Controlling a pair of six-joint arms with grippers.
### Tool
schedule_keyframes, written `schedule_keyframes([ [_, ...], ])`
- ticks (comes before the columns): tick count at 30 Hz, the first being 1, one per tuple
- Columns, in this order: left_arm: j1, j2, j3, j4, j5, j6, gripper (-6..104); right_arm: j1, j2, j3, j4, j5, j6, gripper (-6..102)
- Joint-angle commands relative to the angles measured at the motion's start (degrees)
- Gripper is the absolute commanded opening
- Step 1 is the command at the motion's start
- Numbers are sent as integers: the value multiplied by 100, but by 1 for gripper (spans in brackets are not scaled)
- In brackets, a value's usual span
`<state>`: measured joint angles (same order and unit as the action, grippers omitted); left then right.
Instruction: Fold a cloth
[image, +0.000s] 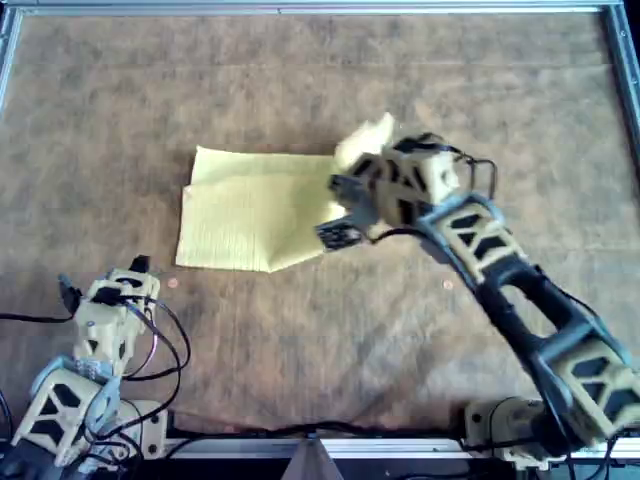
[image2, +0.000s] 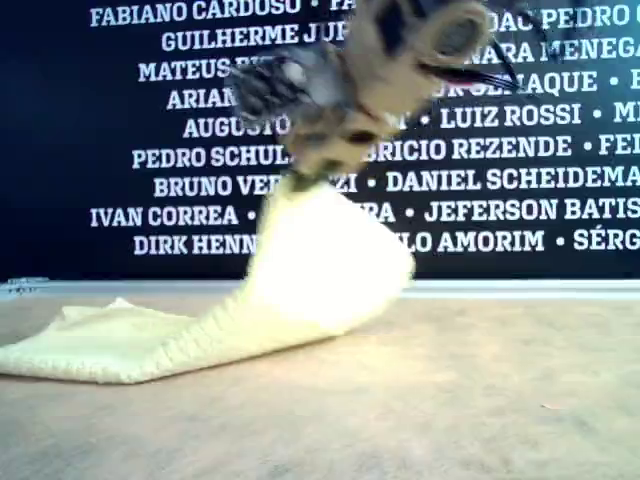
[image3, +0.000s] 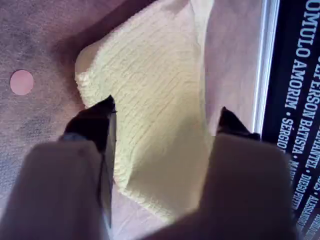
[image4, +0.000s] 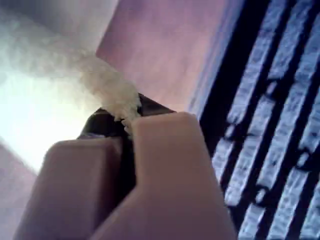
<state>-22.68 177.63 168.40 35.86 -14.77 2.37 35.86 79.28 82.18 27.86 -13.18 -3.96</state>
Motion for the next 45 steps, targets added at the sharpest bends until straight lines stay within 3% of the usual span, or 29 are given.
schedule_keyframes([
  [1, -18, 70, -220, -18, -44, 18, 73, 360, -457, -1046, -202, 26, 26, -2],
  [15, -18, 70, -202, -18, -44, 18, 73, 1529, -3867, -5423, -255, 9, -70, -2],
  [26, -18, 70, -114, -18, -44, 18, 73, 2057, -6056, -7251, -299, 0, -79, 0],
  [29, -18, 70, -114, -18, -44, 18, 73, 2065, -6381, -7611, -299, -53, -79, 8],
  [36, -18, 70, -114, -18, -44, 18, 73, 2057, -6363, -7796, -176, 0, -79, 52],
  [45, -18, 70, -114, -18, -44, 18, 73, 1863, -5309, -7699, 167, 9, -79, 46],
])
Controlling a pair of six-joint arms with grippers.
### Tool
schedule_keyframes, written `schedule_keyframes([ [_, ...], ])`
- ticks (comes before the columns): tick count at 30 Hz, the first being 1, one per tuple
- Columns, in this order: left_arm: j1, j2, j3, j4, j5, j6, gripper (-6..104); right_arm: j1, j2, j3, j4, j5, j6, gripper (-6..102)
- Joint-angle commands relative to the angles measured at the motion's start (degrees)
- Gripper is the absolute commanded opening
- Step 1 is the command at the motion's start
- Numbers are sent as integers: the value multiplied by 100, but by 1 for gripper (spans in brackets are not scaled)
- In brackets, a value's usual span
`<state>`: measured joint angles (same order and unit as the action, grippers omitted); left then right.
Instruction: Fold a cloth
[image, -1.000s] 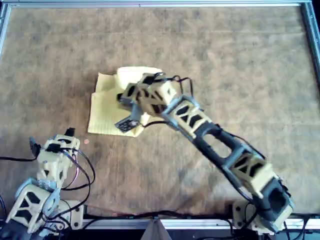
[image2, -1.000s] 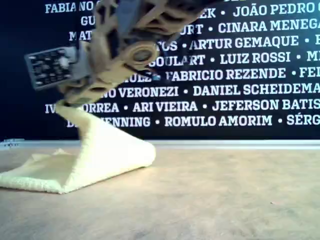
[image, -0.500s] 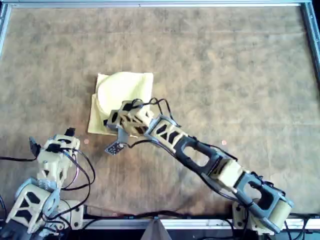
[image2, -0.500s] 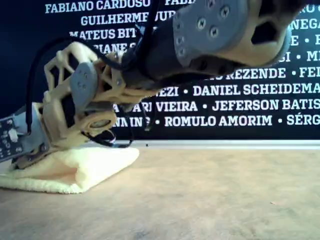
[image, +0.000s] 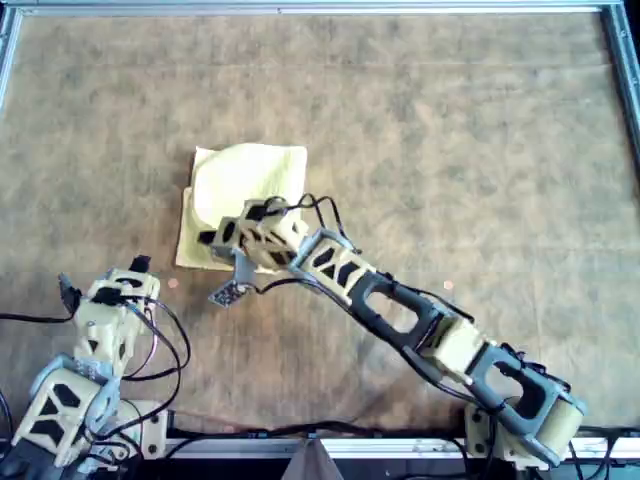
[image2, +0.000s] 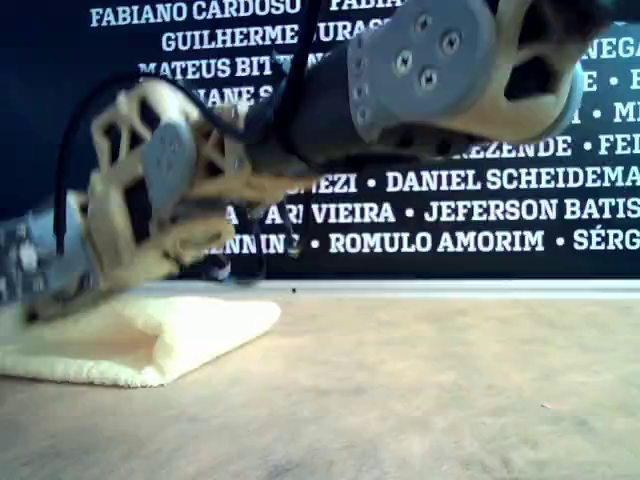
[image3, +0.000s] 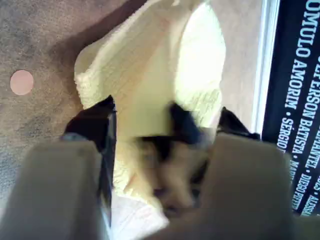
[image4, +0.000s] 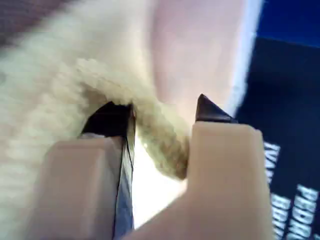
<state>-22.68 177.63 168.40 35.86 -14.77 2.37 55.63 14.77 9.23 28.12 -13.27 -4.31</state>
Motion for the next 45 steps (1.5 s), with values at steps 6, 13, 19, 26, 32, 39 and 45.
schedule_keyframes([
  [6, -18, 70, -114, -18, -44, 18, 73, -211, 1872, -510, 1688, -62, -62, 44],
  [13, -18, 70, -114, -18, -44, 18, 73, -229, 1969, -501, 2540, 9, -62, 44],
  [19, -18, 70, -114, -18, -44, 18, 73, -483, 2628, -457, 3735, 18, 44, 34],
  [26, -18, 70, -105, -9, -44, -62, 72, -826, 2892, -360, 5722, -70, 62, 0],
  [32, -9, 70, -123, -9, -53, 9, 72, -1459, 3129, -352, 6354, -79, 70, 1],
  [39, 123, 70, -220, -9, -642, 9, 72, -2241, 4219, 325, 6372, 9, 835, 1],
  [45, 220, 70, -114, -9, -1670, -70, 72, -2637, 6407, 2698, 6311, 26, 914, 1],
])
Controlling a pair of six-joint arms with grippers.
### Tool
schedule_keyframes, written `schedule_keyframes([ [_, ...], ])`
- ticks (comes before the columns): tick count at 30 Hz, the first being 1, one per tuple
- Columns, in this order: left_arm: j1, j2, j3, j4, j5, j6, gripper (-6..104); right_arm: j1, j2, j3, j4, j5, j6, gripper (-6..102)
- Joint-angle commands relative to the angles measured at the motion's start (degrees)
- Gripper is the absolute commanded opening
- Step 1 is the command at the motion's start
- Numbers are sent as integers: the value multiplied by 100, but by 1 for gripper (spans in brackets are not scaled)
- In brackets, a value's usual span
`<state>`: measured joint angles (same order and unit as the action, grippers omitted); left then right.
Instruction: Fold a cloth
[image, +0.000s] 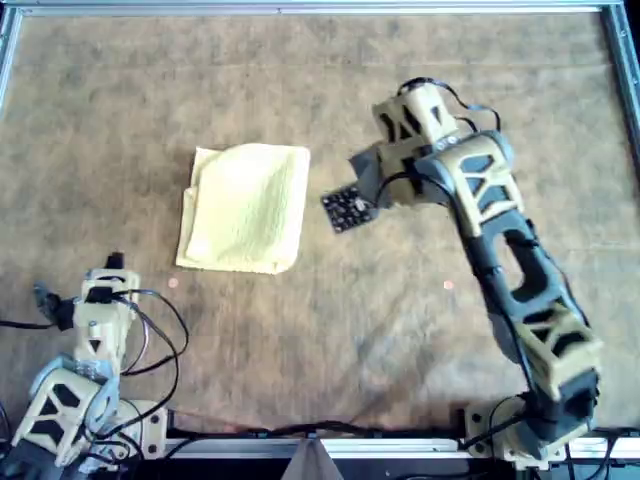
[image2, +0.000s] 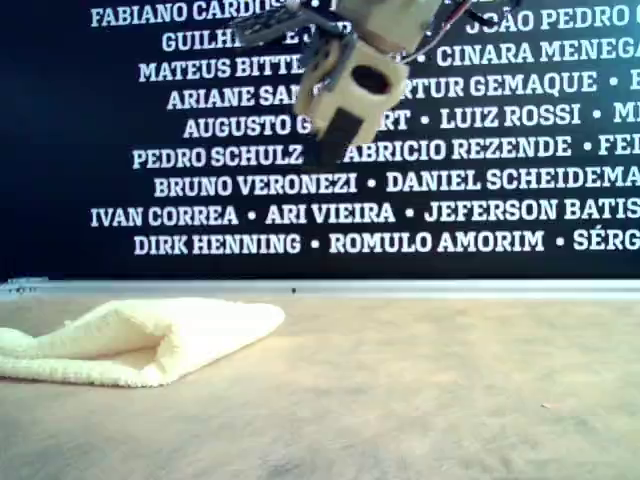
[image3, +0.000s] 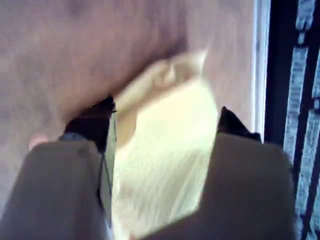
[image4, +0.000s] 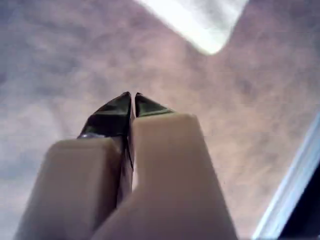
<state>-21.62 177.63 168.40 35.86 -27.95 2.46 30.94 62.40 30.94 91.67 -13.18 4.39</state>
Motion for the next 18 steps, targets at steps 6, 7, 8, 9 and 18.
schedule_keyframes([
  [6, 123, 105, -141, 0, -589, 0, 72, -1283, 4043, 3419, -431, 26, -79, 1],
  [7, 123, 114, -132, 0, -554, 0, 72, -1652, 4315, 3885, -562, 26, -114, 1],
  [8, 123, 123, -123, 0, -554, -53, 72, -2039, 4553, 4315, -729, 18, -167, 1],
  [9, 132, 123, -114, 0, -554, -53, 72, -2408, 4720, 4702, -940, 9, -246, 1],
  [18, 826, 114, 123, 9, -571, -97, 54, -3551, 6574, 7629, -3665, -88, -782, 1],
])
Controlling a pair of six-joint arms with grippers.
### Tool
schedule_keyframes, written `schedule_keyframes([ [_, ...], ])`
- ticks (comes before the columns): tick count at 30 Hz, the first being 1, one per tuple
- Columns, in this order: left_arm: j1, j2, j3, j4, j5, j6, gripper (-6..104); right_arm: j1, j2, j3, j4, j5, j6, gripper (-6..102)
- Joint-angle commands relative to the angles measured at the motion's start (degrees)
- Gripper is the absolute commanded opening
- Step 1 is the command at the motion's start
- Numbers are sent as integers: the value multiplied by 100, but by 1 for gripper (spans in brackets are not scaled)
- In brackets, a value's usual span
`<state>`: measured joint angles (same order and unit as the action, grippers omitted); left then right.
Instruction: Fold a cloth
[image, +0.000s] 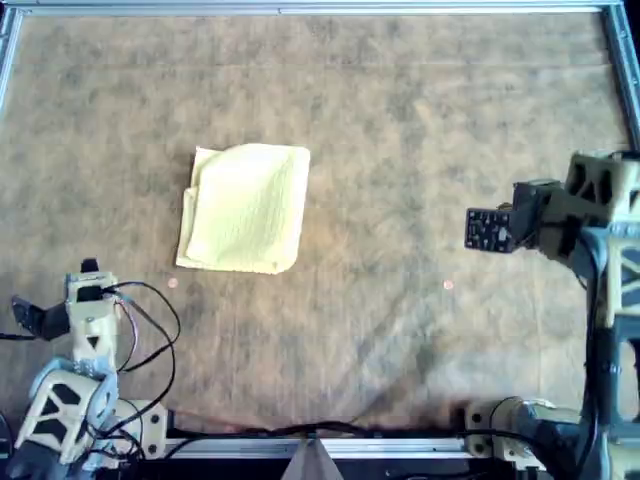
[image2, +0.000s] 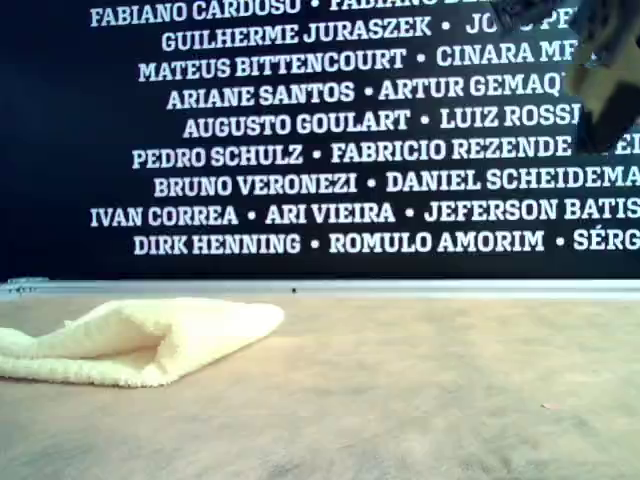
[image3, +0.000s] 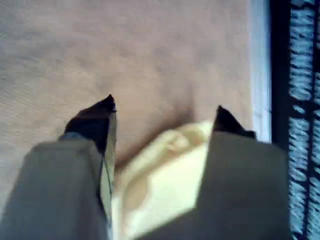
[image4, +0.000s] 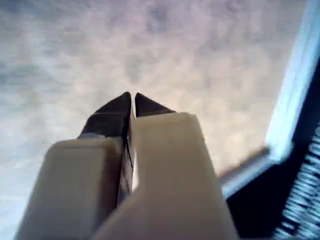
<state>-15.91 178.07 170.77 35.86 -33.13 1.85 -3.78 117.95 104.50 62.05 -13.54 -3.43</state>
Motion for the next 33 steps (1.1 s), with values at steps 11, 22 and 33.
schedule_keyframes([
  [11, 431, 79, -88, 0, -18, 62, 36, -123, 3190, 3551, -2953, -53, 0, 1],
  [22, 369, 62, 167, 1134, 1002, 70, 36, -149, 5221, 6645, -5177, 35, -9, 0],
  [33, 1090, 88, 176, 1283, 1635, 70, 36, -255, 5968, 6961, -4887, 44, 0, 0],
])
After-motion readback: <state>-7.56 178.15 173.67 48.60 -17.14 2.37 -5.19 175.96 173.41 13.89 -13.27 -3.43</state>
